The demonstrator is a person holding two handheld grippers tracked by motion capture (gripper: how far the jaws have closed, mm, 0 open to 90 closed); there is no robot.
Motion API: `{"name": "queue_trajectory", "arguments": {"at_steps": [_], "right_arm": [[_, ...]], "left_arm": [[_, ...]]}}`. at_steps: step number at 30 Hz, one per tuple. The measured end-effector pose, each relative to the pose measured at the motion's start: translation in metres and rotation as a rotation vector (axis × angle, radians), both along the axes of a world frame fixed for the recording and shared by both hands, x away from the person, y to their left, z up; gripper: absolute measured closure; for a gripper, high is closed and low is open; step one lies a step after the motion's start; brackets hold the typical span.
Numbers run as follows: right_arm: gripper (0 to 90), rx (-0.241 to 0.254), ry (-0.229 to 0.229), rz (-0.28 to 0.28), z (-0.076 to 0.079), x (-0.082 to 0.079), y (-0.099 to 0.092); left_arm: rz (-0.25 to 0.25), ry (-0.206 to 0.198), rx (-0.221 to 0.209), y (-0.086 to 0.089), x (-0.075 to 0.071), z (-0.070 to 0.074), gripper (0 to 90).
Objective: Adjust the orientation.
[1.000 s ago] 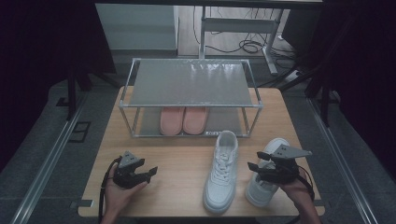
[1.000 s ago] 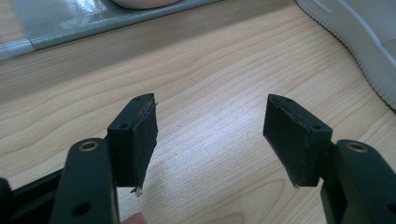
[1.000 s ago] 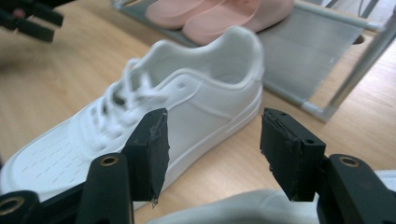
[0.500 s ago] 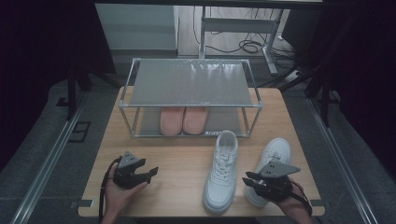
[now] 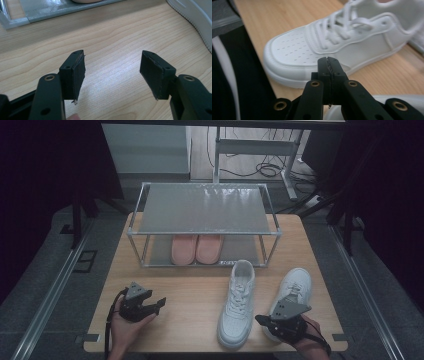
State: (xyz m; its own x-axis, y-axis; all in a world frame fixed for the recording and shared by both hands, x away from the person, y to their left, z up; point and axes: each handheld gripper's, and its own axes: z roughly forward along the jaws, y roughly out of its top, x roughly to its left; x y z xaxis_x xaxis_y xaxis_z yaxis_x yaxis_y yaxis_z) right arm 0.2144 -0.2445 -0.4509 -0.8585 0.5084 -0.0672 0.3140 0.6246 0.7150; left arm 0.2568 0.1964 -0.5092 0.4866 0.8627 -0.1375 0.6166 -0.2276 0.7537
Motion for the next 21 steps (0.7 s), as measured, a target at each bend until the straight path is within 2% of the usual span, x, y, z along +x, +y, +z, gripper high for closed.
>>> {"name": "queue_trajectory", "arguments": {"at_steps": [8, 15, 21], "right_arm": [[90.0, -0.104, 0.010, 0.070, -0.010, -0.007, 0.021], [90.0, -0.150, 0.027, 0.079, -0.018, -0.008, 0.029], [90.0, -0.194, 0.022, 0.075, -0.021, -0.009, 0.034]], "left_arm": [[0.017, -0.001, -0.010, 0.006, 0.001, 0.001, 37.5], [0.021, 0.000, -0.013, 0.008, 0.000, 0.001, 37.6], [0.020, 0.002, -0.010, 0.008, 0.001, 0.000, 37.6]]}}
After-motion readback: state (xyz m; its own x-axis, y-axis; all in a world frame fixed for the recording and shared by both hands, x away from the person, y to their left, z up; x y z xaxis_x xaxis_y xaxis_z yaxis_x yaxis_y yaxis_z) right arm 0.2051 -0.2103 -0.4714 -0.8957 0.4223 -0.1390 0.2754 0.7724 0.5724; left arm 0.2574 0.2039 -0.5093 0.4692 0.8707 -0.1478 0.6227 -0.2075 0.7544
